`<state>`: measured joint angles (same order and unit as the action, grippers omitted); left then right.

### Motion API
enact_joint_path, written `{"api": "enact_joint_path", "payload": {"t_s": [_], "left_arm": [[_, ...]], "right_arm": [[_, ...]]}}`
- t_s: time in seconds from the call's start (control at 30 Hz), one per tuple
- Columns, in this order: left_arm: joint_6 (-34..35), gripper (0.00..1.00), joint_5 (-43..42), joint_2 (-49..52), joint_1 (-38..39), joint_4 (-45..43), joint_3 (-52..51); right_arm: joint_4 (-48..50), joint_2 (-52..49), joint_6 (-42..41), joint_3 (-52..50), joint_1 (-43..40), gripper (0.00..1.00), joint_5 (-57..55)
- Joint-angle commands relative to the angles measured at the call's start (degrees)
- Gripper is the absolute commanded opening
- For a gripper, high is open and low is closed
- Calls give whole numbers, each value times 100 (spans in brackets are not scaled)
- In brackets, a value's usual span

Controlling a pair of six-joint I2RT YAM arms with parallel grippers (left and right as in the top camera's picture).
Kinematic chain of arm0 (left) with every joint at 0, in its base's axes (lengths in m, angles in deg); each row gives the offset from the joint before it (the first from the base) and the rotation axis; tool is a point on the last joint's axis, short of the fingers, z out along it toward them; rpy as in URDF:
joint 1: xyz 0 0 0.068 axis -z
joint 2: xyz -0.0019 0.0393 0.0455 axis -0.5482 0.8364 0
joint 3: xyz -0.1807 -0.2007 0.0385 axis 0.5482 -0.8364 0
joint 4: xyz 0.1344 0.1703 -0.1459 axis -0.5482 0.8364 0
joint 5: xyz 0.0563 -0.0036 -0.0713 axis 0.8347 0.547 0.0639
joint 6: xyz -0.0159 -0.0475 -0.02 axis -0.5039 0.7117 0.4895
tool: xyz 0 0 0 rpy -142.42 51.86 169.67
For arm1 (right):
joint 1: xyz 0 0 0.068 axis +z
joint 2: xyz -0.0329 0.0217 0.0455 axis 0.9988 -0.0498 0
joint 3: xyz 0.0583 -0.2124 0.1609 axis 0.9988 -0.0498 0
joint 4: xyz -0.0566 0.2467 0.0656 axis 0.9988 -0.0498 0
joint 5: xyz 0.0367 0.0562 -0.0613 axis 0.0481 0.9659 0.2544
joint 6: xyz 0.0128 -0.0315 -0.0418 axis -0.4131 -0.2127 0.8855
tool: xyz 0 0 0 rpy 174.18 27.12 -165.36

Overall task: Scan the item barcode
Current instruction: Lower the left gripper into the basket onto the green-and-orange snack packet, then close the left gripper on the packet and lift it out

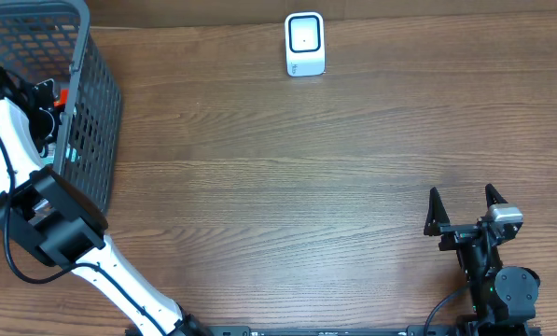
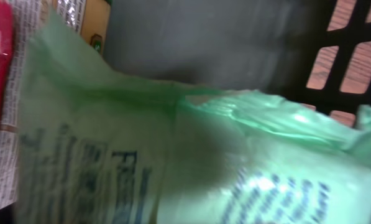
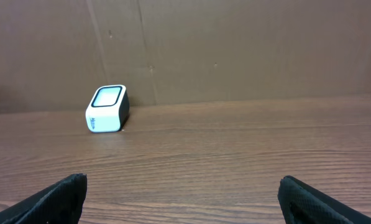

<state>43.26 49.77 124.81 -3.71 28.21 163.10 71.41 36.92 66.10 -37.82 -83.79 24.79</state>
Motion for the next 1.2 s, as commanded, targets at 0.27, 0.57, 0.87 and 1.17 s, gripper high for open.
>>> {"api": "enact_joint_path", "payload": {"t_s": [0.27, 0.57, 0.87, 1.17], "left_arm": [[-107, 52, 79, 39, -15, -208, -293], [-103, 45, 76, -129, -15, -140, -278], [240, 40, 79, -1220, -15, -380, -254], [955, 39, 72, -2732, -15, -750, -254]], "right_arm": [[35, 46, 4, -61, -22, 100, -9], [35, 46, 4, -61, -22, 100, -9], [35, 46, 2, -61, -22, 100, -9], [35, 46, 4, -61, -22, 100, -9]]}}
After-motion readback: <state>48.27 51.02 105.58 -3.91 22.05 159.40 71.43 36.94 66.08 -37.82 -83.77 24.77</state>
